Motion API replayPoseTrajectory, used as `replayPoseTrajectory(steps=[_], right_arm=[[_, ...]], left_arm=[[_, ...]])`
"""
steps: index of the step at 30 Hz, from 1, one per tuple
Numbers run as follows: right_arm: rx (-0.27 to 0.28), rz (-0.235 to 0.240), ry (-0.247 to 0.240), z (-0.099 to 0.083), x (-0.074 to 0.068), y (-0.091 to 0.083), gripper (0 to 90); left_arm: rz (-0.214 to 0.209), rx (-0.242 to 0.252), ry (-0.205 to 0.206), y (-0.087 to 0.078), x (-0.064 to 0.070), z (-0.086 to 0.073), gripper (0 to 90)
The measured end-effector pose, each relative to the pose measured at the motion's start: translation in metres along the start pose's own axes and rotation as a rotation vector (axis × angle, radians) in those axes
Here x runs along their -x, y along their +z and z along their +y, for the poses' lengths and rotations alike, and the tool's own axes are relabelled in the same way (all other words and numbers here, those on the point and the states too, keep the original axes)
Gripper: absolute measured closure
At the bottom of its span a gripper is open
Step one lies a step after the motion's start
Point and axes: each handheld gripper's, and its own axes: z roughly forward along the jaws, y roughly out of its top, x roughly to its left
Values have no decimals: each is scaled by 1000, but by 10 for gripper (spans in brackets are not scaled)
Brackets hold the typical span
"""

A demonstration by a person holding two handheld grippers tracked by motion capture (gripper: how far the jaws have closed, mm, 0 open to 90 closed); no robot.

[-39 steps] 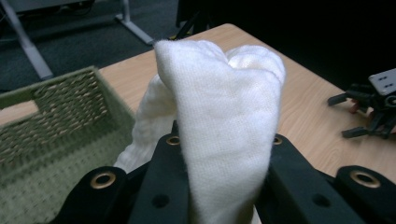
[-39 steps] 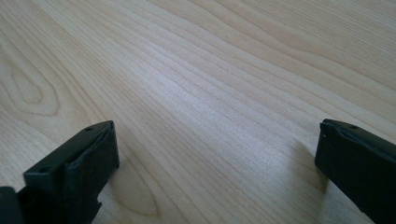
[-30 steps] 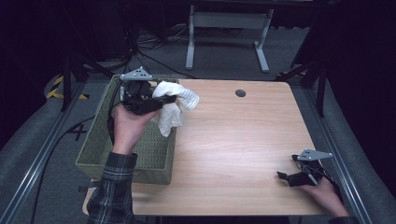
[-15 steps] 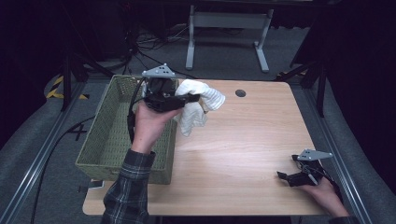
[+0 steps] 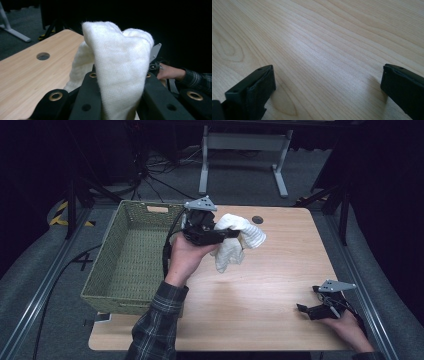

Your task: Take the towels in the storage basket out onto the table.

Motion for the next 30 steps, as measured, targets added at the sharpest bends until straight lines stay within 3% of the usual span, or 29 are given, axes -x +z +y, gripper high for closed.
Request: replayPoseTrajectory(steps=[10,18,30], right_arm=[[0,1,0,0,0,0,0],[0,0,-1,0,0,0,0],[0,0,-1,0,0,0,0]], left_arm=[[-59,-57,4,37,7,-12,822],[-75,-90,15,62,14,-23,822],[-134,-154,10,103,21,-47,821]])
